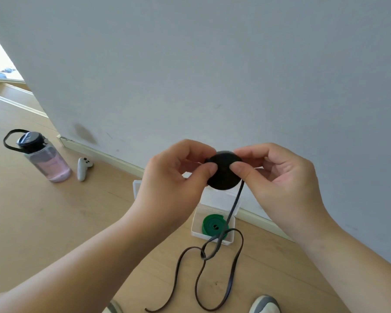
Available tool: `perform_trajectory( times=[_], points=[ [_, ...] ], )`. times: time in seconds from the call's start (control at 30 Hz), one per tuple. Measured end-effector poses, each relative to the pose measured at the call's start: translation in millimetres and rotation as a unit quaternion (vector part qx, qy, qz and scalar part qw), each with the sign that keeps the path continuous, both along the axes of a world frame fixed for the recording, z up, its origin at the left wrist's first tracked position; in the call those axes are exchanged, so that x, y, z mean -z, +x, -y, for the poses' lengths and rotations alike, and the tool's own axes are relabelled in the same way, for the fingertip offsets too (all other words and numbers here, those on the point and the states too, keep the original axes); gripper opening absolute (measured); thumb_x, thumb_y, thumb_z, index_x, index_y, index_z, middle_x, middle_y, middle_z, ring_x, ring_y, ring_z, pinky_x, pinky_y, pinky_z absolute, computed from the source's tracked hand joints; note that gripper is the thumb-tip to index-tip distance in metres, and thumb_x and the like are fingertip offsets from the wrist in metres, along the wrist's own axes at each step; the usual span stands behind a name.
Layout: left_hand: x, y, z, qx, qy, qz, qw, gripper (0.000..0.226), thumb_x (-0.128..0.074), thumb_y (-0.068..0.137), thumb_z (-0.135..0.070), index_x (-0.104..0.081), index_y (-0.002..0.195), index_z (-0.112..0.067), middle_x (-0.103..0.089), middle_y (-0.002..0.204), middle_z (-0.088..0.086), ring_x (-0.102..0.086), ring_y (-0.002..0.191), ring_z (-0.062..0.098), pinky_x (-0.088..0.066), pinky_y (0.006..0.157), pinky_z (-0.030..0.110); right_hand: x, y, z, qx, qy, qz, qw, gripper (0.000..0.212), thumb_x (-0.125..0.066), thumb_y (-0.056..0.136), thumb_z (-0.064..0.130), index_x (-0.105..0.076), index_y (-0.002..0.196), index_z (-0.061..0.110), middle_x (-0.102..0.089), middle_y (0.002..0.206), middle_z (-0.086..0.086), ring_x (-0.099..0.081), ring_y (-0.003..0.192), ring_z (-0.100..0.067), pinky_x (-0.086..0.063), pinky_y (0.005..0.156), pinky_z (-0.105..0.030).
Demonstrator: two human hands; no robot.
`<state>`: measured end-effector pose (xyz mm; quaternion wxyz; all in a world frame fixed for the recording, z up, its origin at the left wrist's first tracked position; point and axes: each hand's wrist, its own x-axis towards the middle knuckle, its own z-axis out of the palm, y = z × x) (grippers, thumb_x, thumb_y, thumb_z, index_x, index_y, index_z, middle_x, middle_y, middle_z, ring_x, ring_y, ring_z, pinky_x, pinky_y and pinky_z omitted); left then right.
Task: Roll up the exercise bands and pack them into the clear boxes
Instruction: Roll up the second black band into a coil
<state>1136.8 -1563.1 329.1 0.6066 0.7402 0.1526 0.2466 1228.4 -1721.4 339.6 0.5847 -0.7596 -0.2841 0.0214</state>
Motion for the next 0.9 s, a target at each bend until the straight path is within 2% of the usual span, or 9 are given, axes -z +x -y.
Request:
perform_trajectory(
  times=[0.1, 0.2, 0.27, 0.37, 0.5, 0.57, 0.67, 0.73, 0.9],
  points=[
    [-5, 1, -2, -0.003, -0.112, 0.038, 0.993, 0.019, -0.072, 0.091, 0.002, -0.072, 0.097, -0.016, -0.078, 0.091, -0.002, -0.079, 0.088, 0.018, -0.064, 0.077, 0.030, -2, 1, -1, -0.022, 0.024, -0.025, 0.999, 0.035, -0.079, 0.086, 0.004, -0.076, 0.102, 0.034, -0.080, 0.095, 0.010, -0.075, 0.095, -0.012, -0.060, 0.087, -0.031],
    [-3, 1, 1, 0.021, -0.172, 0.036, 0.984, 0.014, -0.069, 0.094, 0.004, -0.068, 0.096, -0.010, -0.078, 0.095, 0.003, -0.079, 0.092, 0.023, -0.064, 0.083, 0.038, -1, 1, -1, -0.025, 0.039, -0.023, 0.999, 0.035, -0.074, 0.089, 0.000, -0.077, 0.105, 0.031, -0.080, 0.100, 0.009, -0.075, 0.098, -0.013, -0.060, 0.089, -0.029],
    [2, 1, 2, 0.039, -0.126, 0.001, 0.991, 0.009, -0.071, 0.094, -0.003, -0.066, 0.089, -0.010, -0.078, 0.097, 0.000, -0.077, 0.095, 0.016, -0.063, 0.087, 0.037, 1, 2, 1, -0.020, 0.015, 0.016, 1.000, 0.036, -0.070, 0.092, -0.002, -0.078, 0.103, 0.031, -0.079, 0.099, 0.008, -0.074, 0.097, -0.012, -0.056, 0.087, -0.021],
    [7, 1, 3, 0.004, 0.073, -0.026, 0.997, 0.011, -0.076, 0.091, -0.014, -0.068, 0.083, -0.015, -0.071, 0.107, -0.011, -0.069, 0.097, -0.001, -0.055, 0.077, 0.011, 3, 3, 2, -0.032, -0.036, 0.085, 0.995, 0.036, -0.066, 0.094, -0.004, -0.080, 0.103, 0.028, -0.073, 0.095, 0.007, -0.070, 0.095, -0.015, -0.050, 0.080, -0.014],
    [6, -1, 2, 0.017, 0.102, 0.006, 0.995, 0.019, -0.076, 0.090, -0.008, -0.068, 0.099, -0.022, -0.073, 0.100, -0.017, -0.071, 0.095, -0.001, -0.055, 0.075, 0.011, 0, 4, 3, -0.053, -0.060, 0.137, 0.987, 0.033, -0.068, 0.091, -0.008, -0.082, 0.100, 0.020, -0.074, 0.092, 0.006, -0.071, 0.093, -0.013, -0.051, 0.080, -0.013],
    [6, -1, 2, 0.036, 0.119, 0.008, 0.992, 0.024, -0.074, 0.090, -0.001, -0.071, 0.098, -0.023, -0.074, 0.094, -0.017, -0.071, 0.093, 0.000, -0.055, 0.072, 0.010, -1, 4, 3, -0.040, -0.063, 0.118, 0.990, 0.032, -0.073, 0.088, -0.006, -0.082, 0.096, 0.024, -0.076, 0.088, 0.010, -0.073, 0.091, -0.011, -0.055, 0.081, -0.017],
    [6, 0, -2, 0.019, 0.074, 0.008, 0.997, 0.029, -0.073, 0.091, 0.000, -0.076, 0.104, -0.026, -0.076, 0.093, -0.015, -0.073, 0.095, 0.004, -0.061, 0.077, 0.020, -2, 3, 2, 0.009, -0.021, 0.024, 0.999, 0.024, -0.082, 0.083, 0.006, -0.079, 0.089, 0.030, -0.079, 0.085, 0.013, -0.075, 0.083, -0.008, -0.059, 0.082, -0.021],
    [6, 1, -3, 0.006, 0.023, 0.027, 0.999, 0.031, -0.070, 0.093, 0.001, -0.076, 0.110, -0.025, -0.078, 0.097, -0.009, -0.073, 0.099, 0.009, -0.064, 0.080, 0.030, -4, 4, 3, 0.014, 0.012, -0.014, 1.000, 0.024, -0.083, 0.082, 0.006, -0.079, 0.092, 0.028, -0.080, 0.086, 0.010, -0.077, 0.084, -0.010, -0.061, 0.084, -0.024],
    [1, 1, 1, 0.023, -0.132, 0.042, 0.990, 0.022, -0.062, 0.098, 0.004, -0.070, 0.108, -0.014, -0.075, 0.105, 0.008, -0.075, 0.102, 0.020, -0.064, 0.081, 0.031, -3, 2, 2, -0.010, 0.030, -0.021, 0.999, 0.036, -0.075, 0.088, -0.002, -0.077, 0.103, 0.030, -0.080, 0.098, 0.012, -0.076, 0.094, -0.010, -0.059, 0.089, -0.022]
  ],
)
